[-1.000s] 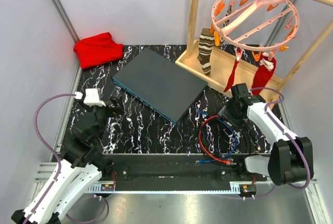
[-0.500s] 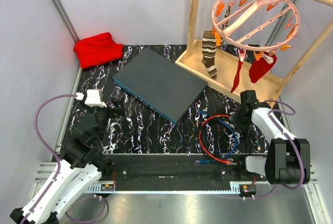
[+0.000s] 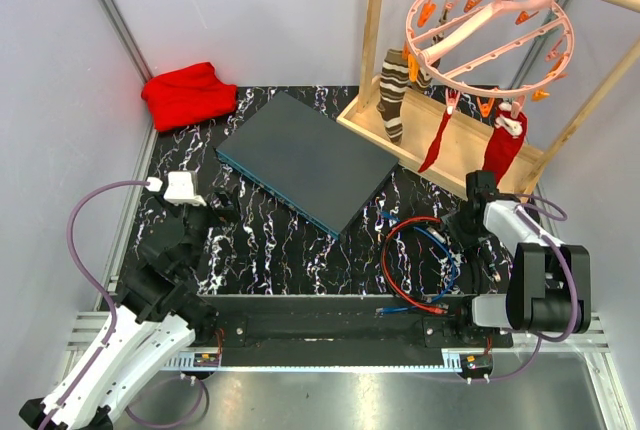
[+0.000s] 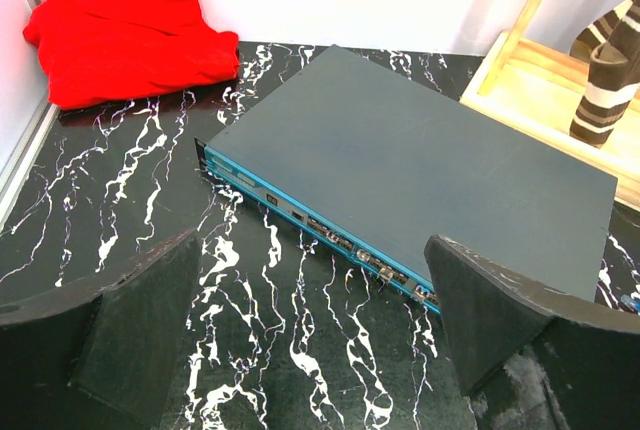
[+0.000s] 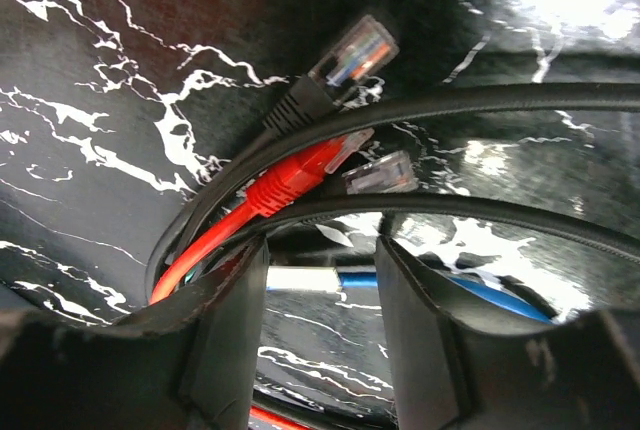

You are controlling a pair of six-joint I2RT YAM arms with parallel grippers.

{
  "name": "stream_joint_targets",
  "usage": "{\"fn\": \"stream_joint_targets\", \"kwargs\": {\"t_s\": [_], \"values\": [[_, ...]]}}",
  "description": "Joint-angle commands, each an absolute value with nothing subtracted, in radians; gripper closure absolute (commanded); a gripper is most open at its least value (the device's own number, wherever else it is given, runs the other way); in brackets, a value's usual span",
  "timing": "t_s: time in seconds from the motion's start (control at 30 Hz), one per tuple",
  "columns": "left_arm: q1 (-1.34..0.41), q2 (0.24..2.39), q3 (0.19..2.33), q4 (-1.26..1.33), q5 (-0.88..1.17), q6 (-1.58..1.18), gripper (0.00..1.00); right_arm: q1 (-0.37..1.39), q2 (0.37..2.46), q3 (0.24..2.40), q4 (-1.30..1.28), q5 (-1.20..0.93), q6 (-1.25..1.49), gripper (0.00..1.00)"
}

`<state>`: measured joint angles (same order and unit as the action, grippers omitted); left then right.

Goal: Insert the plug into the switch port
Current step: Pick up the plug from the center of the board.

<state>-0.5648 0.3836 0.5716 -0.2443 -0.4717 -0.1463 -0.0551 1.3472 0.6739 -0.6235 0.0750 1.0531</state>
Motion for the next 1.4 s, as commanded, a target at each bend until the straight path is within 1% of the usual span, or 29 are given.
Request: {"fn": "stream_joint_targets", "kwargs": {"t_s": [0.0,0.37,0.53,0.7,1.0,1.17,1.27,1.33,1.37], "values": [[-0.571,0.397,0.565,-0.192,-0.488,-0.126,0.01,-0.060,1.384,0.692,-0.575,0.040,1.072,0.44],[-0.569,0.400,0.564,-0.192,-0.485,-0.126,0.01,-0.058,1.457,0.779,-0.568,0.002,0.913,0.40],[-0.571,0.397,0.563,-0.193,-0.488,-0.126,0.01,-0.058,1.395,0.787,-0.603,0.029,0.862,0.40],[-0.571,0.394,0.563,-0.189,-0.483,-0.126,0.01,-0.060,1.345,0.758,-0.627,0.041,0.880,0.40],[-0.575,0.388,0.563,-0.192,-0.485,-0.126,0.01,-0.058,1.404,0.709,-0.594,-0.032,0.965,0.41],[-0.575,0.387,0.561,-0.192,-0.483,-0.126,0.01,-0.058,1.434,0.701,-0.572,-0.032,0.986,0.42],[-0.575,0.384,0.563,-0.192,-0.485,-0.126,0.01,-0.058,1.430,0.690,-0.566,-0.023,1.003,0.45],[-0.574,0.382,0.561,-0.190,-0.486,-0.126,0.01,-0.058,1.433,0.689,-0.564,-0.025,1.006,0.54],[-0.574,0.380,0.563,-0.190,-0.486,-0.126,0.01,-0.058,1.433,0.686,-0.565,-0.023,1.009,0.54]]}}
